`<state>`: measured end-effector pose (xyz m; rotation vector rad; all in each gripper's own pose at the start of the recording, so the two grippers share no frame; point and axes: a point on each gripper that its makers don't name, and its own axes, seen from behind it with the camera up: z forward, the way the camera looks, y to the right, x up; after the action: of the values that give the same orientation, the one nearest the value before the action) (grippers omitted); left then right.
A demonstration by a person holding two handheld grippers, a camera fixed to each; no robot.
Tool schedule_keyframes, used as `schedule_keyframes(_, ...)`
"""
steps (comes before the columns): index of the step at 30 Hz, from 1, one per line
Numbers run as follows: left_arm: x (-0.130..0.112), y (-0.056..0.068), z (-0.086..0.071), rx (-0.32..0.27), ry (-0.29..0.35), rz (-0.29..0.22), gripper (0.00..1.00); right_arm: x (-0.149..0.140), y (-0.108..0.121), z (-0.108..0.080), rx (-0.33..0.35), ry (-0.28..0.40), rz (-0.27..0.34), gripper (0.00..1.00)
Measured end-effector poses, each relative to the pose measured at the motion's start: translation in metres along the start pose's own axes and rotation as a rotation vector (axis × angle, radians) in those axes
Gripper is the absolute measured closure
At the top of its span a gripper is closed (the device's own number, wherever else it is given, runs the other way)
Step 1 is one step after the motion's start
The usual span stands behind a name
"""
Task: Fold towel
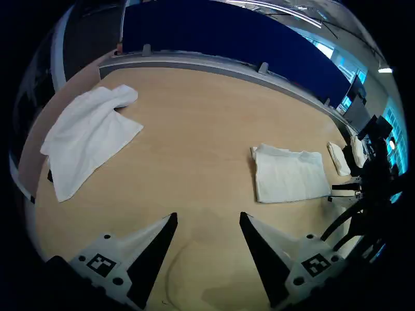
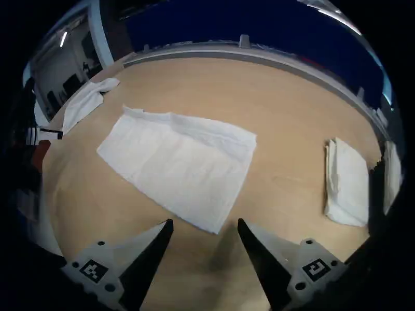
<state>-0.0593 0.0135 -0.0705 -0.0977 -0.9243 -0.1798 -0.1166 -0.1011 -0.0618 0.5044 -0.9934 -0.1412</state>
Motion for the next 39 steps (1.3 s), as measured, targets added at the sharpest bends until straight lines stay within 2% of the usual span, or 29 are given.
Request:
schedule_keyframes(5, 0.001, 0.000, -0.001, -0.002, 0.000, -0.006, 0.11, -0.006, 0.006, 0.002, -0.023, -0.011, -0.031, 0.30)
schedule_keyframes(9, 0.001, -0.001, -0.002, -0.003, 0.001, -0.008, 0.11, -0.010, 0.006, 0.004, -0.022, -0.015, -0.043, 0.40)
schedule_keyframes(11, 0.002, -0.002, -0.002, -0.002, 0.001, -0.008, 0.11, -0.010, 0.007, 0.005, -0.023, -0.012, -0.043, 0.49)
schedule_keyframes(15, 0.002, -0.002, -0.002, -0.002, 0.001, -0.010, 0.11, -0.009, 0.009, 0.008, -0.024, -0.007, -0.040, 0.59)
schedule_keyframes(18, 0.002, -0.001, -0.002, -0.004, 0.001, -0.011, 0.11, -0.008, 0.015, 0.008, -0.042, -0.002, -0.037, 0.77)
schedule_keyframes(23, 0.000, -0.002, 0.000, -0.002, -0.004, -0.008, 0.11, -0.007, 0.019, 0.009, -0.053, 0.006, -0.033, 0.89)
schedule_keyframes(29, 0.001, -0.002, 0.002, -0.004, -0.005, -0.004, 0.11, -0.005, 0.018, 0.008, -0.047, 0.004, -0.023, 0.95)
schedule_keyframes(39, 0.005, 0.002, 0.003, -0.013, -0.002, -0.001, 0.11, 0.019, 0.011, -0.003, -0.022, 0.043, 0.011, 0.95)
